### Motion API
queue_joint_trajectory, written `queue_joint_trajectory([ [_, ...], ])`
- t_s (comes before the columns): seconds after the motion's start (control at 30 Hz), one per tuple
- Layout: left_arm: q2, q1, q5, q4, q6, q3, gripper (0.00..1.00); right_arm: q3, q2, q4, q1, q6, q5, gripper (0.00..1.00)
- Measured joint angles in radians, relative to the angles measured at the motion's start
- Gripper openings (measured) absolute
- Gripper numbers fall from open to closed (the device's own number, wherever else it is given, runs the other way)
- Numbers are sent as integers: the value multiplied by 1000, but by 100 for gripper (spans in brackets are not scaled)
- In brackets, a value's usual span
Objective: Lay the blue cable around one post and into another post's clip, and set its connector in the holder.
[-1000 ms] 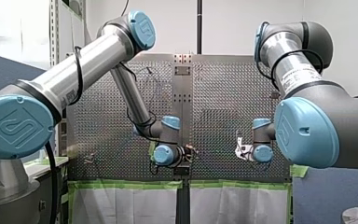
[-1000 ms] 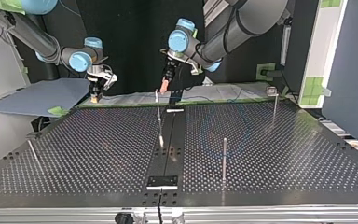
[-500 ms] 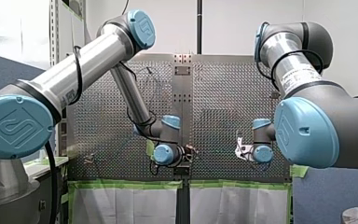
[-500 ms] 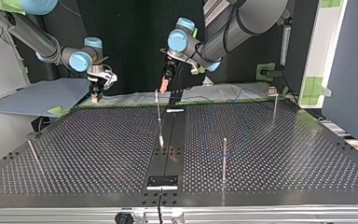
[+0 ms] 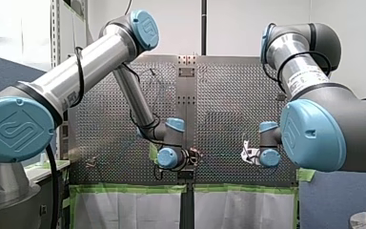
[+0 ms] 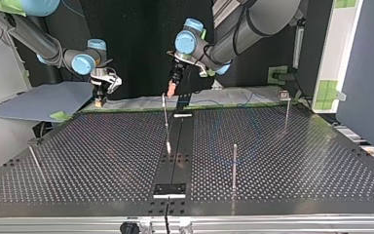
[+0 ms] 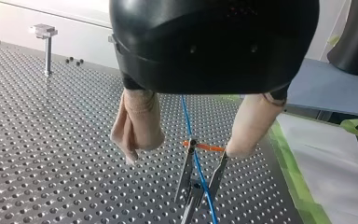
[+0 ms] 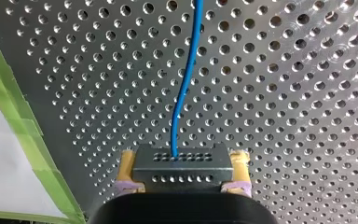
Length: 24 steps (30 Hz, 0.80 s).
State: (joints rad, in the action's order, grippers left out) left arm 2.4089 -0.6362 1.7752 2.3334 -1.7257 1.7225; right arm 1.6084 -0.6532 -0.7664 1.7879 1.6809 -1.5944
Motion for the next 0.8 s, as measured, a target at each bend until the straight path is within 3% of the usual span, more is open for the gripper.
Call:
queue_joint_trajectory([
  [0.8,0,3,-1,-3,-16,0,100,0,2,5,0,5,14,61],
])
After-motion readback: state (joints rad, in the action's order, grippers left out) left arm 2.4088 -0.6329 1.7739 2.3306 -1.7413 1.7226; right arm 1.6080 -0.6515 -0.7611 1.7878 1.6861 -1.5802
